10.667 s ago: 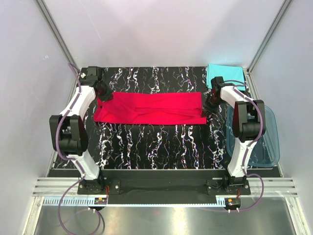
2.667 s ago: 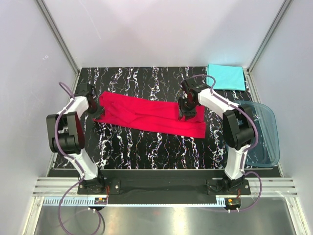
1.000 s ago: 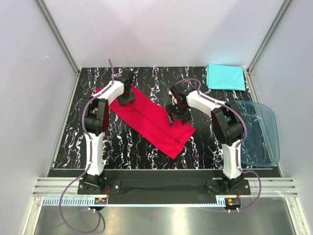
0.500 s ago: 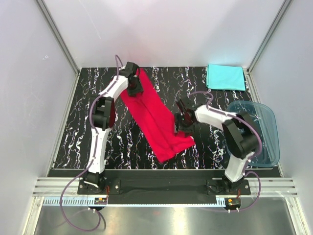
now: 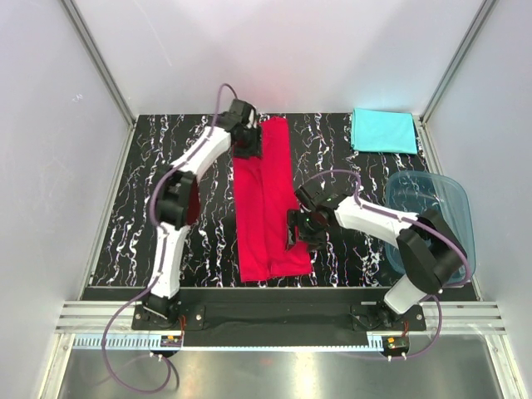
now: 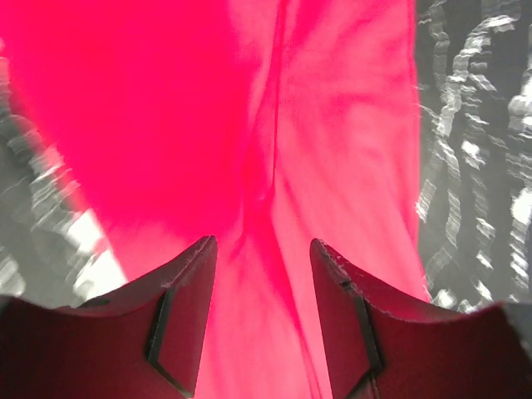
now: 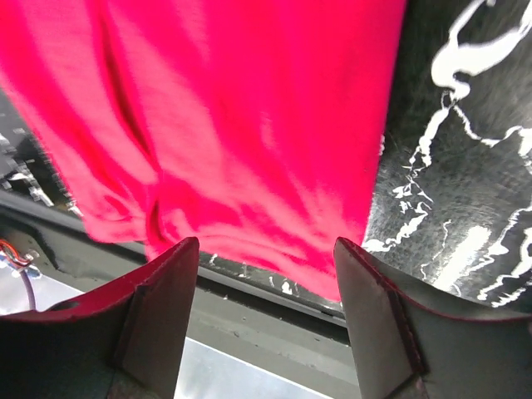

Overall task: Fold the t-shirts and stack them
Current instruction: Fold the tshirt

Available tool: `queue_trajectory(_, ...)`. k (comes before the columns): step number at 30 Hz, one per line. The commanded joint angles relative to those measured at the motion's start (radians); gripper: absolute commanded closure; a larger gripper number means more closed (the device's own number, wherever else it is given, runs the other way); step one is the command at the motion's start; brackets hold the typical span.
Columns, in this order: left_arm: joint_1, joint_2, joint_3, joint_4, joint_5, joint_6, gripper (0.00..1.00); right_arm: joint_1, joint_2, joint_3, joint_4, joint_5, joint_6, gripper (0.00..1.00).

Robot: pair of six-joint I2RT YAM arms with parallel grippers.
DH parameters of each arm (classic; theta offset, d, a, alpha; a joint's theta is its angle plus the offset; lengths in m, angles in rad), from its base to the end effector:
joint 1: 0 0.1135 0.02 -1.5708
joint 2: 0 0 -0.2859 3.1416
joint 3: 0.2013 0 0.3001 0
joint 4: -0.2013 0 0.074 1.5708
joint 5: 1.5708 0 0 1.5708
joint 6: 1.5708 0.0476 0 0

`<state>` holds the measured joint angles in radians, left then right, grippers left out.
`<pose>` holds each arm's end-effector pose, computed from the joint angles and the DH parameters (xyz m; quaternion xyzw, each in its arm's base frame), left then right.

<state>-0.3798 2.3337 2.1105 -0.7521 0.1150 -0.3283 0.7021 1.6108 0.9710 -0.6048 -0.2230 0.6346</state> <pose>0.5419 -0.2222 0.2132 0.0414 0.9537 -0.1531 0.2557 0.2541 0.2287 0.1577 -0.0511 0.9794 0.1862 0.0586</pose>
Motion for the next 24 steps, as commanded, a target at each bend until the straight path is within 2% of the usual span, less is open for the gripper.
queue_trajectory(1, 0.027, -0.316, -0.080, -0.015, -0.080, -0.011, 0.46, -0.003, -0.072, 0.061, -0.059, 0.059, -0.079, 0.27)
queue_trajectory(4, 0.027, -0.537, -0.274, -0.004, -0.061, -0.082, 0.48, -0.003, -0.087, 0.032, -0.012, -0.002, -0.090, 0.32)
queue_trajectory(5, 0.025, -0.657, -0.443, 0.009, -0.048, -0.106, 0.52, -0.001, -0.095, 0.009, 0.008, -0.069, -0.084, 0.37)
queue_trajectory(7, 0.019, -0.781, -0.632, 0.069, 0.004, -0.176, 0.55, 0.003, -0.103, -0.018, 0.074, -0.137, -0.059, 0.40)
queue_trajectory(8, 0.015, -0.841, -0.811, 0.083, 0.018, -0.199, 0.58, 0.010, -0.104, -0.031, 0.094, -0.168, -0.037, 0.43)
queue_trajectory(9, 0.001, -0.952, -0.899, 0.097, 0.031, -0.224, 0.59, 0.019, -0.109, -0.047, 0.111, -0.205, -0.027, 0.49)
queue_trajectory(10, -0.005, -1.003, -0.984, 0.129, 0.044, -0.268, 0.59, 0.040, -0.111, -0.051, 0.140, -0.217, -0.026, 0.52)
queue_trajectory(11, -0.011, -1.051, -1.143, 0.149, 0.063, -0.294, 0.59, 0.051, -0.111, -0.055, 0.154, -0.225, -0.016, 0.54)
queue_trajectory(13, -0.027, -1.158, -1.283, 0.227, 0.148, -0.351, 0.55, 0.083, -0.112, -0.069, 0.200, -0.254, -0.001, 0.56)
queue_trajectory(14, -0.033, -1.181, -1.402, 0.261, 0.184, -0.412, 0.54, 0.091, -0.111, -0.078, 0.224, -0.269, 0.025, 0.56)
queue_trajectory(17, -0.074, -1.221, -1.555, 0.361, 0.253, -0.500, 0.52, 0.134, -0.085, -0.112, 0.318, -0.335, 0.075, 0.58)
queue_trajectory(24, -0.117, -1.220, -1.690, 0.502, 0.268, -0.572, 0.53, 0.215, 0.004, -0.081, 0.355, -0.302, 0.103, 0.56)
